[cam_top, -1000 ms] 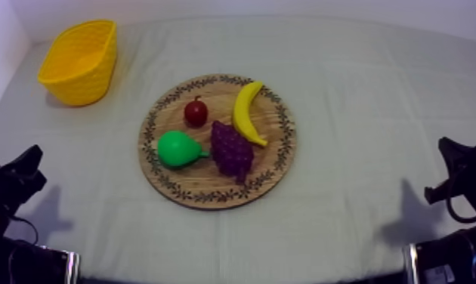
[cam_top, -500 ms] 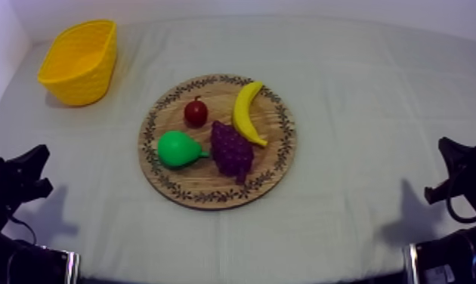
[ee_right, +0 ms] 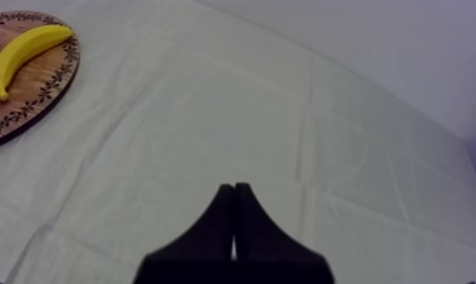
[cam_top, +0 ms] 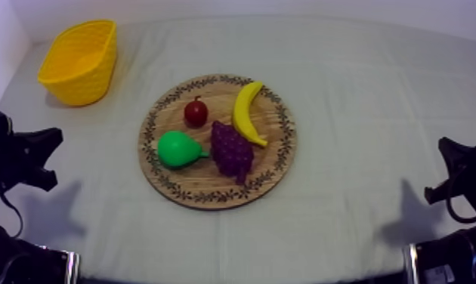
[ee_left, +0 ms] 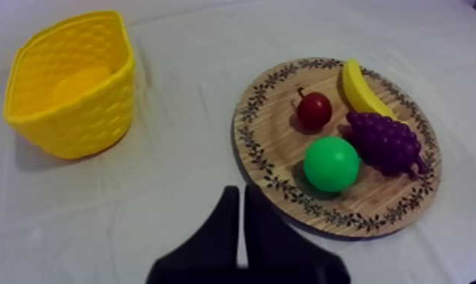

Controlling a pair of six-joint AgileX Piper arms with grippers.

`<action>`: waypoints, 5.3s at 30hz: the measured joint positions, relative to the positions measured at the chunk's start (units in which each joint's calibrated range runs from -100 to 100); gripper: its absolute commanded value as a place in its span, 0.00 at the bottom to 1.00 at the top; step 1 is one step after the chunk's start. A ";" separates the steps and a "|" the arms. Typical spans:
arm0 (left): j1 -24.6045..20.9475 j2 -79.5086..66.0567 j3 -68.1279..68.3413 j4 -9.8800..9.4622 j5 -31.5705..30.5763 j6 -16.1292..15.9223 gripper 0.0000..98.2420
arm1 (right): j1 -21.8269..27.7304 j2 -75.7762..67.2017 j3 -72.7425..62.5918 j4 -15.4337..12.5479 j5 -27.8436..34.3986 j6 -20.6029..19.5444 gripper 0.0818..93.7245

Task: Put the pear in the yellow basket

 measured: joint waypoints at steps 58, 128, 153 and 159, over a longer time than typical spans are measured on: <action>11.15 69.70 -84.64 -0.11 53.70 -3.99 0.00 | 0.00 0.00 0.00 0.00 0.00 0.04 0.00; 12.41 76.72 -82.70 1.68 63.94 -16.01 0.72 | 0.00 0.00 0.00 0.00 0.00 0.03 0.00; 10.46 90.90 -70.24 2.76 53.70 -17.76 0.76 | 0.00 0.00 0.00 0.00 0.00 0.03 0.00; 10.62 93.89 -70.16 3.28 52.41 -18.13 0.76 | 0.00 0.00 0.00 0.00 0.00 0.03 0.00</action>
